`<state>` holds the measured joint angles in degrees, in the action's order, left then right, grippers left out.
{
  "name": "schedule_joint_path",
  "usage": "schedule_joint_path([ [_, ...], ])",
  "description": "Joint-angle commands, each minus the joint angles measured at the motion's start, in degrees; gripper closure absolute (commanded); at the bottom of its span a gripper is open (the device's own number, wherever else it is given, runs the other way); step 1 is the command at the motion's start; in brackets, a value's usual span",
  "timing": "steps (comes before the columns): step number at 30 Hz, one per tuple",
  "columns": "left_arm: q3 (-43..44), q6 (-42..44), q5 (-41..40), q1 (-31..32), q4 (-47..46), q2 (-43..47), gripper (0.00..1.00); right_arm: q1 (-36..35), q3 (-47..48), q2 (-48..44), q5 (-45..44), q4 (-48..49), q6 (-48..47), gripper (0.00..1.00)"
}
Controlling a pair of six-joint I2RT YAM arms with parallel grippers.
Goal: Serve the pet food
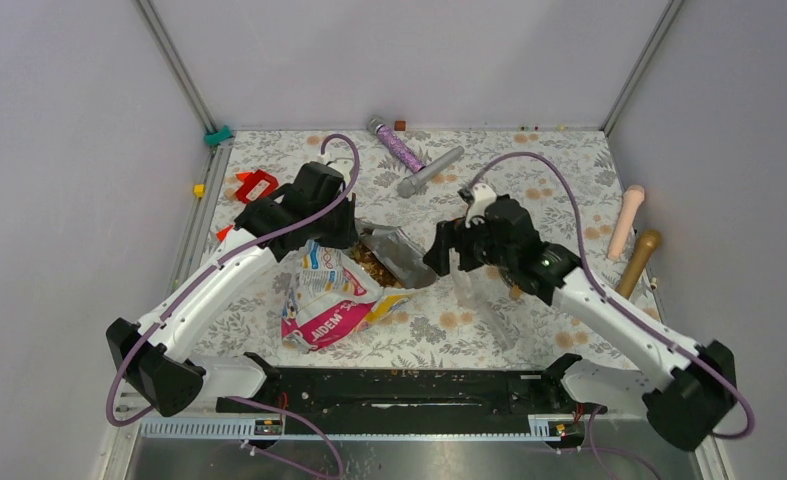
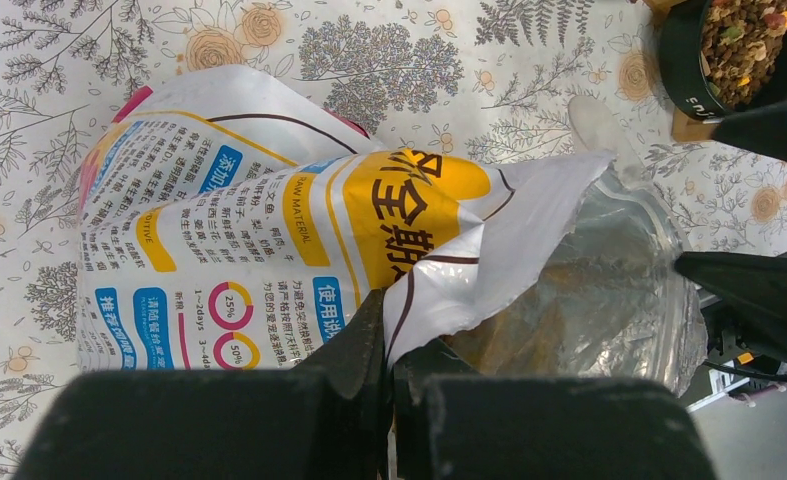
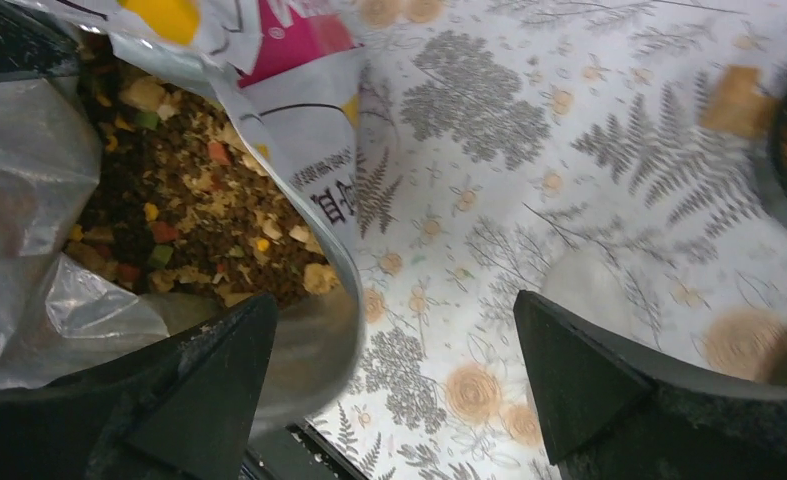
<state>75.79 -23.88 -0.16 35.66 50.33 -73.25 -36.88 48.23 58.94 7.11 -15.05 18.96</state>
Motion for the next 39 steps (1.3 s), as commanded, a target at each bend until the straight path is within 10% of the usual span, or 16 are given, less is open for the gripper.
schedule_joint_path([
  [1, 1.9, 0.5, 3.5, 0.3, -1.9, -0.2, 1.00, -2.4, 6.7, 8.4, 7.0, 4.7, -4.0, 0.04],
  [9, 1.8, 0.6, 4.2, 0.3, -2.0, -0.3, 1.00, -6.0, 7.7, 17.3, 8.4, 7.5, -2.0, 0.23],
  [15, 1.9, 0.6, 5.1, 0.5, -2.0, -0.4, 1.00, -7.3, 5.1, 15.1, 9.0, 9.0, 2.1, 1.00],
  [30, 12.0, 5.6, 12.7, 15.9, 2.2, -1.0, 1.00, -13.9, 6.3, -9.3, -4.6, -4.0, 25.8, 1.00],
  [39, 25.3, 6.8, 10.0, 21.9, 6.8, -10.3, 1.00, -22.3, 5.6, -8.2, -28.7, 10.4, 34.1, 1.00],
])
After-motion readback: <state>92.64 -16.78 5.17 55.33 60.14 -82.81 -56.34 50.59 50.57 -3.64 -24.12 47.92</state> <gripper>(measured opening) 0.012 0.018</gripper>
